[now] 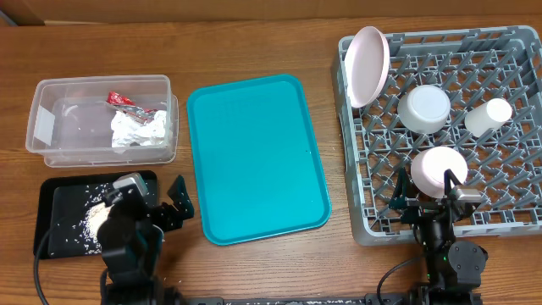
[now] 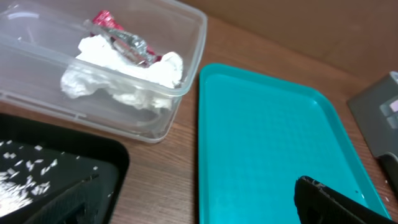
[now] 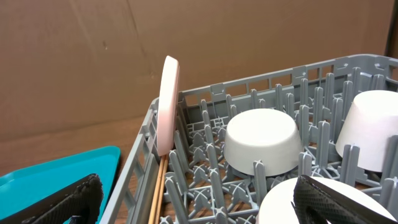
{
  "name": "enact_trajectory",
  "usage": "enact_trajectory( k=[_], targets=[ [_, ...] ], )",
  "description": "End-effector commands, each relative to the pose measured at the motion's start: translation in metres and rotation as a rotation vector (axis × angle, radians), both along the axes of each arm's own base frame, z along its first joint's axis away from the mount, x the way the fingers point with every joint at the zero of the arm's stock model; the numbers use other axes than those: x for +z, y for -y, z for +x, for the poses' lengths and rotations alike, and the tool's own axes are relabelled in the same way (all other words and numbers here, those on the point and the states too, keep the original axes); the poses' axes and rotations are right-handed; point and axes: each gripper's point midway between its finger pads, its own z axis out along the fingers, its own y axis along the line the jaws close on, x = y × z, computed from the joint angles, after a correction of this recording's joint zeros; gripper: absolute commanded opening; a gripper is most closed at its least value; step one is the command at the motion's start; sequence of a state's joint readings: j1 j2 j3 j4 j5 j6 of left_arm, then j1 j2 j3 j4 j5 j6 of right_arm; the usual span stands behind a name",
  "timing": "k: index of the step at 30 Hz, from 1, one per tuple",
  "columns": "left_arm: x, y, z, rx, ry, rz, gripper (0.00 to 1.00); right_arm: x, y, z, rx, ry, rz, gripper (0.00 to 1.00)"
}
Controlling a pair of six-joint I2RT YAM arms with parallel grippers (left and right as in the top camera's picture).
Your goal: Sort waste into correct bins and load items into the dishwasher
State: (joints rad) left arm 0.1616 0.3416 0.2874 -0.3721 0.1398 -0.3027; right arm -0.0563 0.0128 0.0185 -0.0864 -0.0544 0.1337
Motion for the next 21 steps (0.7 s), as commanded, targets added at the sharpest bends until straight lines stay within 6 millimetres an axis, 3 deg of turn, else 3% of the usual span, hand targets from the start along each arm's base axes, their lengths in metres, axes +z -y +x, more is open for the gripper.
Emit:
enact_trajectory(
  k=[1, 11, 17, 21],
  targets=[
    [-0.006, 0.006, -0.003, -0.034, 0.039, 0.02, 1.0, -0.001, -0.001, 0.0, 0.005, 0.005, -0.004, 1.0],
    [0.002, 0.013, -0.006, -0.066, 0.197, 0.034, 1.0, -0.001, -0.001, 0.0, 0.005, 0.005, -0.004, 1.0],
    [0.02, 0.027, -0.002, -0.156, 0.344, 0.057, 1.0, -0.001, -0.001, 0.0, 0.005, 0.005, -0.004, 1.0],
    [0.018, 0.026, 0.002, -0.151, 0.379, 0.072, 1.0, -0.001, -0.001, 0.0, 0.005, 0.005, -0.004, 1.0]
  ],
)
